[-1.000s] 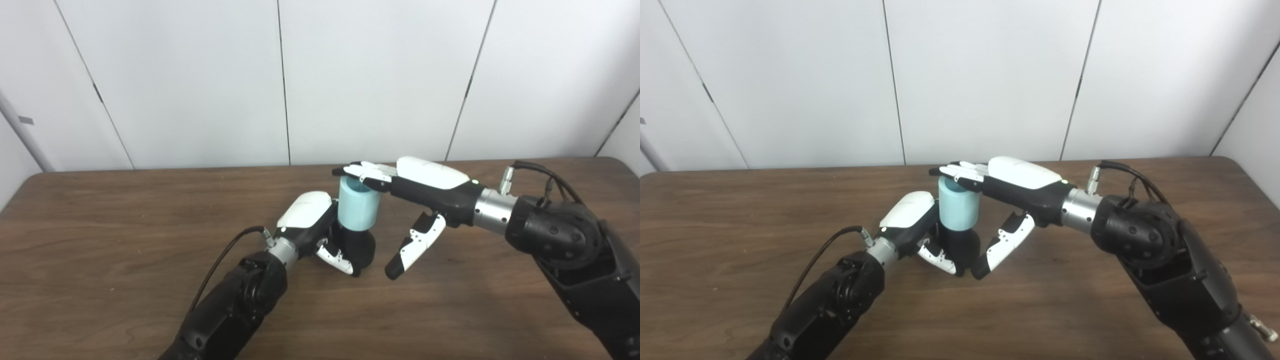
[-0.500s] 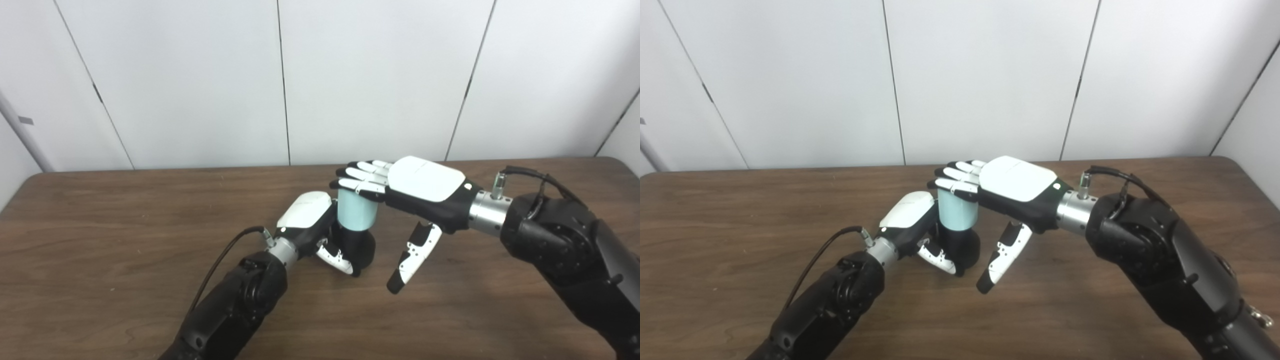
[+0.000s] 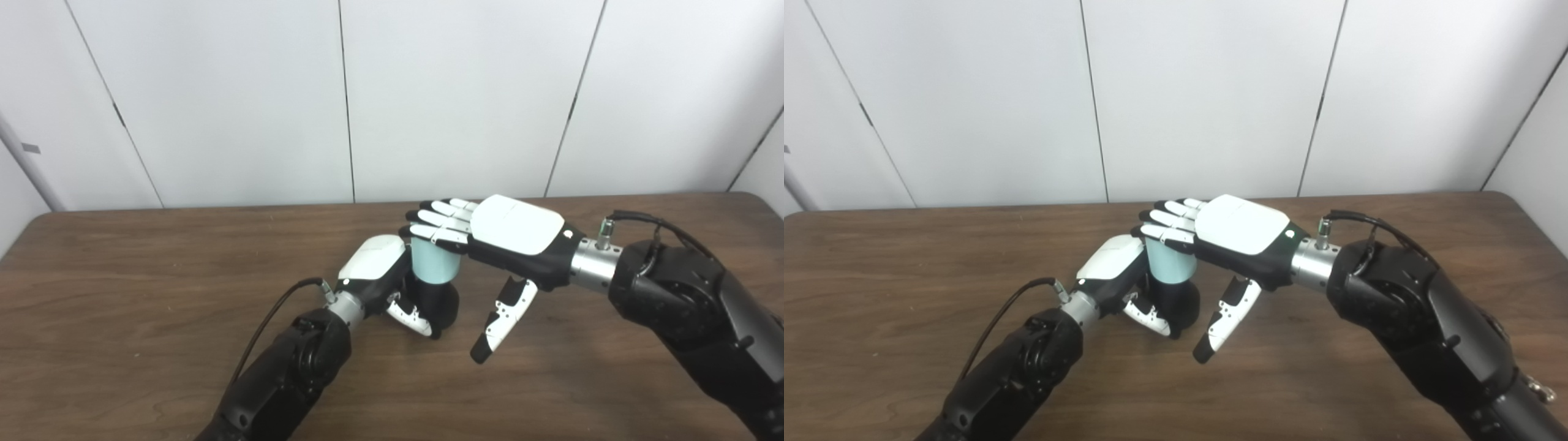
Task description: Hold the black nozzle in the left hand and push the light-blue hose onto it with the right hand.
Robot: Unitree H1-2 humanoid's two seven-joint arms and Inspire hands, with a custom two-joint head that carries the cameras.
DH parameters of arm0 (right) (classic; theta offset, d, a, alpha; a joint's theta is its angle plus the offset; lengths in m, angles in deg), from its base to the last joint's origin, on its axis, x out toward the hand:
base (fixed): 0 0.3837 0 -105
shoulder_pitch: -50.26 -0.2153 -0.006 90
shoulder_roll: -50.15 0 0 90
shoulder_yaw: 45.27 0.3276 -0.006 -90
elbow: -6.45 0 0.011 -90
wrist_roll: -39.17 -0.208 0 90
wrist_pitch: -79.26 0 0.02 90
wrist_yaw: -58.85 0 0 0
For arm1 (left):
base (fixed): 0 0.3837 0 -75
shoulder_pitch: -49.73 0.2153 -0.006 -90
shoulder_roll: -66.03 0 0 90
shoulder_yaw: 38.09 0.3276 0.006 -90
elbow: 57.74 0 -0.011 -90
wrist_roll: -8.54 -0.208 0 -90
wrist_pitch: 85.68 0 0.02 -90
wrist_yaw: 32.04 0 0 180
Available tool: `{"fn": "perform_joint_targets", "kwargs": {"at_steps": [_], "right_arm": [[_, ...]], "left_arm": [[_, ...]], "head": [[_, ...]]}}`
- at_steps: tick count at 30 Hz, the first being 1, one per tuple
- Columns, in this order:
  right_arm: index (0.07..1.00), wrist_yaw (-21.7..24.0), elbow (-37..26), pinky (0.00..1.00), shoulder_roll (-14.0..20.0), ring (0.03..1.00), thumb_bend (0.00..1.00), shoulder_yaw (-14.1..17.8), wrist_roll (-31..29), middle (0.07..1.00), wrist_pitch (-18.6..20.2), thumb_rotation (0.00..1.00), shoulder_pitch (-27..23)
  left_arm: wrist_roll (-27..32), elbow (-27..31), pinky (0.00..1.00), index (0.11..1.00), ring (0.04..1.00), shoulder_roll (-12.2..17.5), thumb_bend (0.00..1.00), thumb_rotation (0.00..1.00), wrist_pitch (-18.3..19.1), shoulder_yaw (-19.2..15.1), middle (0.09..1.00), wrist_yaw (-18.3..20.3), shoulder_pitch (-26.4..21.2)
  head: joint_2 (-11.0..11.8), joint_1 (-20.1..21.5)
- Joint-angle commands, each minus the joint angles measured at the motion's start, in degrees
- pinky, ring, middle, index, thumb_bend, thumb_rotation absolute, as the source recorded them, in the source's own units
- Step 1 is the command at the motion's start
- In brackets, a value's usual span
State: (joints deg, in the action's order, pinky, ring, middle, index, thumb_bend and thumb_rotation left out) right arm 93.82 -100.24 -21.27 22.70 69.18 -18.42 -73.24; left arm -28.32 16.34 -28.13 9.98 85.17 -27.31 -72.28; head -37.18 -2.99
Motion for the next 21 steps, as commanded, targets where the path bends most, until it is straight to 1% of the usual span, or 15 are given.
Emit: {"fn": "perform_joint_targets", "kwargs": {"at_steps": [1, 5, 10, 14, 21], "right_arm": [[0.947, 3.6, 1.6, 1.00, 1.1, 1.000, 0.87, -2.5, -1.7, 1.000, -3.0, 0.75, 1.5], [0.942, 3.2, 2.8, 1.00, 1.5, 1.000, 0.86, -1.6, -3.0, 0.998, -2.5, 0.75, 1.7], [0.942, 2.3, 2.9, 1.00, 2.3, 1.000, 0.85, -0.5, -3.1, 0.999, -1.8, 0.74, 2.6], [0.945, 1.5, 2.5, 1.00, 2.7, 1.000, 0.85, 0.4, -3.1, 0.997, -1.9, 0.74, 3.9], [0.945, 0.5, 1.9, 0.99, 3.3, 1.000, 0.84, 0.5, -2.5, 0.996, -2.2, 0.74, 5.0]], "left_arm": [[-2.3, -3.3, 0.40, 0.483, 0.453, 2.1, 0.53, 0.00, 3.4, 1.9, 0.474, 5.6, 4.0], [-2.4, -3.2, 0.39, 0.487, 0.440, 2.2, 0.53, 0.00, 3.4, 1.9, 0.460, 5.8, 3.9], [-2.3, -3.4, 0.37, 0.487, 0.426, 2.4, 0.53, 0.00, 3.2, 1.8, 0.451, 5.9, 3.8], [-2.6, -3.4, 0.40, 0.485, 0.438, 2.5, 0.53, 0.00, 3.2, 1.9, 0.466, 5.8, 3.7], [-2.5, -3.3, 0.43, 0.480, 0.457, 2.4, 0.53, 0.00, 3.3, 1.9, 0.480, 5.7, 3.7]], "head": [[-0.1, 0.0], [-0.3, 0.0], [-0.5, 0.2], [-0.6, 0.2], [-0.8, 0.1]]}}
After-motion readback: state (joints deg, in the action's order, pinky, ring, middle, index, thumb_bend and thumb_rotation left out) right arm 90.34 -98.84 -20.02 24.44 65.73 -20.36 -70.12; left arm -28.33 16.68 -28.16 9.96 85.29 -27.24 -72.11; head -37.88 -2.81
